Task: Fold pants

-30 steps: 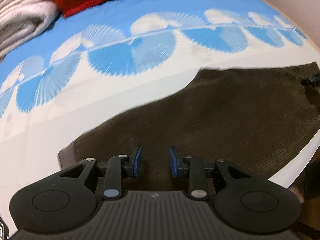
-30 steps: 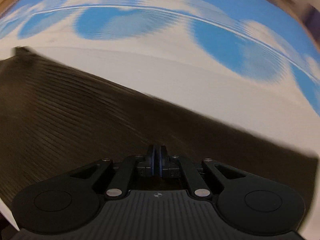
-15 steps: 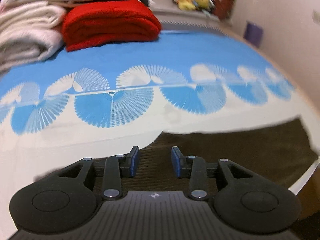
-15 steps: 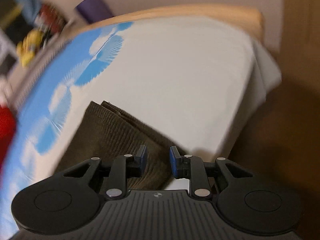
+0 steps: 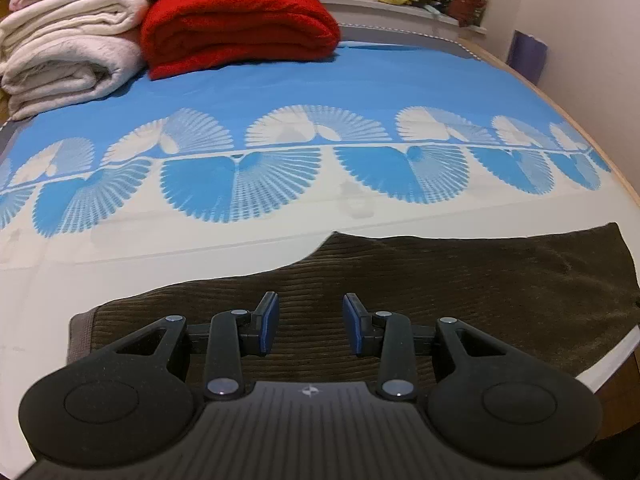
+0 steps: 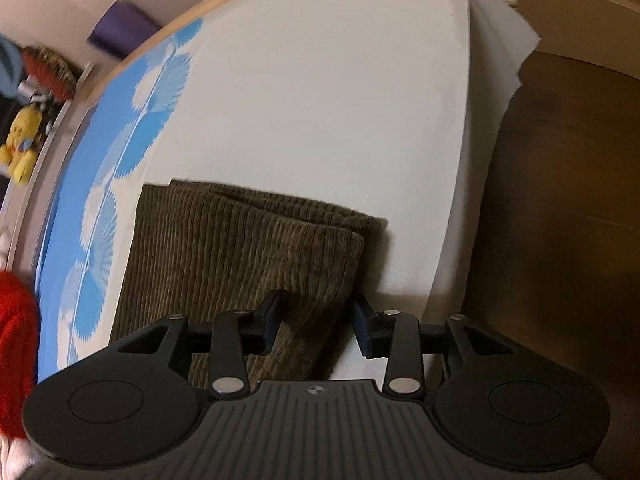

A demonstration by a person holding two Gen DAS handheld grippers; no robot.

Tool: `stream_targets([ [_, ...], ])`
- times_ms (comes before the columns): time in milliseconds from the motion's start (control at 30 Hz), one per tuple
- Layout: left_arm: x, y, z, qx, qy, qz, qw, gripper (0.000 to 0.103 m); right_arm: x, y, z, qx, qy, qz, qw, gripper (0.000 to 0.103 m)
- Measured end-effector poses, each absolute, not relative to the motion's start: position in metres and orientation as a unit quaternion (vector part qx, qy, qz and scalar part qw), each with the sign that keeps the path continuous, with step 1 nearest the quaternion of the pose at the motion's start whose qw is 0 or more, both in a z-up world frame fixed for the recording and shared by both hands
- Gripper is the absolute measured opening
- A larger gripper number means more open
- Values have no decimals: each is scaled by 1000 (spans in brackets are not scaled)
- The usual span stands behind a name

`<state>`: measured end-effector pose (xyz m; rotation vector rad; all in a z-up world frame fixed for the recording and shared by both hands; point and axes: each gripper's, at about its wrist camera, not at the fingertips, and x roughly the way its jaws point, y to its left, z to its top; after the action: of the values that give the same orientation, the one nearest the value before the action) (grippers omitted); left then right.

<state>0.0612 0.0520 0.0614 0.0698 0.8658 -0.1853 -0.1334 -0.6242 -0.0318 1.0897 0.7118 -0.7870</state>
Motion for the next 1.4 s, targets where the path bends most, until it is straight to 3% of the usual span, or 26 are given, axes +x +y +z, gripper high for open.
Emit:
stream_targets([
  [67,61,61,62,33,418,-83,904,39,-133,-620,-30,484,322,-367,727,37],
  [100,61,65,63,31,417,-80,905,39,-131,-617,-28,474,321,-372,731,22],
  [200,60,78,64,23,417,-72,906,39,-137,-613,-21,473,294,-381,738,15],
  [267,59,86,67,16,414,-67,908,39,-131,-599,-5,439,278,-381,765,14],
  [433,58,109,72,-5,409,-50,911,39,-98,-511,63,223,238,-339,882,13],
  [667,51,141,69,-3,411,-28,911,39,-69,-286,124,-58,150,-145,976,13],
  [800,46,165,65,-16,419,-12,908,39,-74,-154,77,-177,161,24,971,17],
  [967,40,193,63,-34,425,3,905,39,-83,-87,-29,-276,341,187,879,18],
  [1033,38,201,63,-38,424,3,905,39,-98,-81,-33,-321,310,189,875,22],
  [1267,42,200,59,-43,432,-11,901,39,-88,-95,16,-231,336,256,877,26],
  [1400,51,178,60,-26,431,-32,901,39,-87,-110,24,-209,334,258,882,40],
])
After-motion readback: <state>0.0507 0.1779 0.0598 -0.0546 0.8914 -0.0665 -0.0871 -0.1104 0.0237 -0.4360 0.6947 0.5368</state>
